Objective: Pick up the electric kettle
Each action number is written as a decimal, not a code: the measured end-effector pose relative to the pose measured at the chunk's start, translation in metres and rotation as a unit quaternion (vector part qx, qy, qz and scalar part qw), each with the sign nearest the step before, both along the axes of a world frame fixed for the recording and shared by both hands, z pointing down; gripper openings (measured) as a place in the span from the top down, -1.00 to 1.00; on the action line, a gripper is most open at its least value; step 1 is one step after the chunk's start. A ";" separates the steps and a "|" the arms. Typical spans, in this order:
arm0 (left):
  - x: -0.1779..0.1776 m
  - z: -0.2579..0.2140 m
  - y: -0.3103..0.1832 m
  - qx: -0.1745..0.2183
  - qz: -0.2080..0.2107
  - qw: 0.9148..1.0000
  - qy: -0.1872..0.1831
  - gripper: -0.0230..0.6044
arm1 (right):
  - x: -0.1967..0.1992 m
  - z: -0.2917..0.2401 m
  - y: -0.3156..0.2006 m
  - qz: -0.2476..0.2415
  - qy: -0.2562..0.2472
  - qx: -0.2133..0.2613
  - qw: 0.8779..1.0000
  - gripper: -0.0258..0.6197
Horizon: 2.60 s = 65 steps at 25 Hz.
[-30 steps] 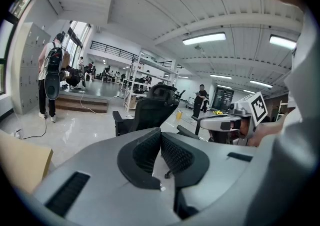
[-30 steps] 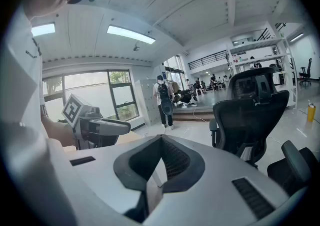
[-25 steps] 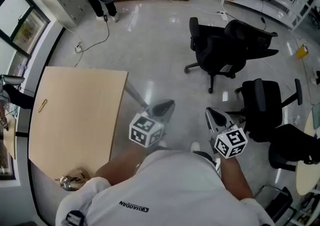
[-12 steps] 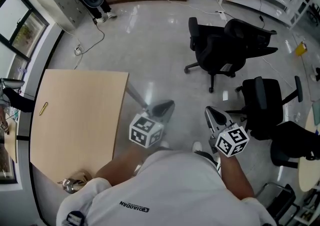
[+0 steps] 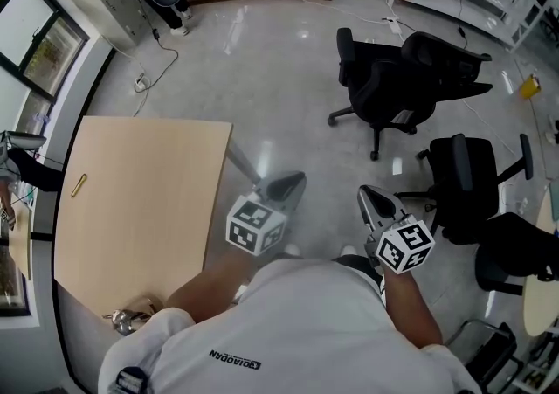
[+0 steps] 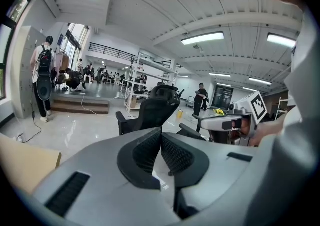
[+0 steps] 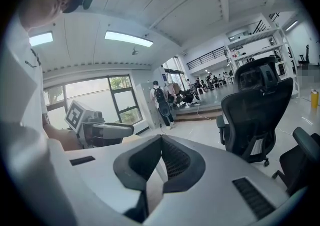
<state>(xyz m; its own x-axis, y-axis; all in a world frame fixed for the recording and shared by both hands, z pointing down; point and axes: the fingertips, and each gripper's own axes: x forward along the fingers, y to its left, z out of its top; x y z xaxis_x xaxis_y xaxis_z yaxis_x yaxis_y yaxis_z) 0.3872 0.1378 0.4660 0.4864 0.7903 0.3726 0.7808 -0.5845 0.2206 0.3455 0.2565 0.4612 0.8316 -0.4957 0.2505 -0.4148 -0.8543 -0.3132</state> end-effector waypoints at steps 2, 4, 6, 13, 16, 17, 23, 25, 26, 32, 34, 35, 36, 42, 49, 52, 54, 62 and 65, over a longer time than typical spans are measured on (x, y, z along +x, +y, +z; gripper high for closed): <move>0.002 0.003 -0.006 0.001 -0.011 1.000 -0.001 0.94 | 0.002 0.003 -0.005 -0.008 -0.002 -0.001 1.000 0.86; 0.004 0.005 -0.009 0.001 -0.025 1.000 -0.003 0.94 | 0.004 0.006 -0.008 -0.020 -0.003 0.000 1.000 0.86; 0.004 0.006 -0.011 0.003 -0.039 0.999 -0.001 0.94 | 0.008 0.005 -0.009 -0.037 -0.001 0.000 0.999 0.86; -0.001 0.005 -0.005 -0.006 -0.114 0.993 -0.004 0.94 | 0.021 0.002 -0.005 -0.115 0.003 -0.011 0.993 0.86; -0.011 0.007 0.006 -0.008 -0.143 0.990 -0.007 0.94 | 0.020 0.003 -0.001 -0.151 0.002 -0.017 0.988 0.86; -0.014 0.008 0.011 -0.008 -0.150 0.989 -0.006 0.94 | 0.018 0.005 0.002 -0.162 0.002 -0.021 0.987 0.86; -0.035 0.005 0.025 -0.013 -0.208 0.978 0.005 0.94 | 0.003 0.018 0.013 -0.225 -0.002 -0.025 0.974 0.86; -0.047 0.010 0.022 -0.007 -0.234 0.972 0.004 0.94 | -0.001 0.018 0.015 -0.245 -0.002 -0.026 0.969 0.86; -0.053 0.012 0.020 -0.005 -0.246 0.969 0.002 0.94 | -0.004 0.018 0.016 -0.254 -0.002 -0.026 0.967 0.86; -0.094 0.016 0.016 -0.002 -0.309 0.951 0.001 0.94 | -0.029 0.020 0.012 -0.317 -0.003 -0.028 0.948 0.86; -0.108 0.019 0.017 -0.002 -0.326 0.945 -0.002 0.94 | -0.040 0.026 0.007 -0.342 -0.008 -0.028 0.939 0.86; -0.115 0.022 0.017 -0.002 -0.335 0.942 -0.006 0.94 | -0.045 0.030 0.005 -0.354 -0.012 -0.028 0.935 0.86; -0.122 0.025 0.017 -0.002 -0.345 0.939 -0.009 0.94 | -0.051 0.033 0.002 -0.365 -0.015 -0.027 0.930 0.86; -0.163 0.030 -0.001 0.006 -0.409 0.912 -0.020 0.94 | -0.073 0.042 -0.018 -0.424 -0.024 -0.021 0.905 0.86; -0.207 0.018 -0.033 0.013 -0.480 0.877 -0.016 0.94 | -0.091 0.042 -0.052 -0.475 -0.017 -0.006 0.880 0.86; -0.226 0.015 -0.048 0.014 -0.504 0.864 -0.013 0.94 | -0.106 0.040 -0.070 -0.497 -0.016 -0.005 0.867 0.86; -0.240 0.015 -0.058 0.015 -0.518 0.855 -0.009 0.94 | -0.118 0.039 -0.083 -0.514 -0.015 -0.005 0.858 0.86; -0.303 0.011 -0.103 0.010 -0.572 0.820 -0.001 0.94 | -0.173 0.034 -0.141 -0.571 -0.009 -0.010 0.821 0.86; -0.331 0.010 -0.123 0.008 -0.594 0.805 -0.005 0.94 | -0.194 0.031 -0.164 -0.589 -0.009 -0.011 0.808 0.86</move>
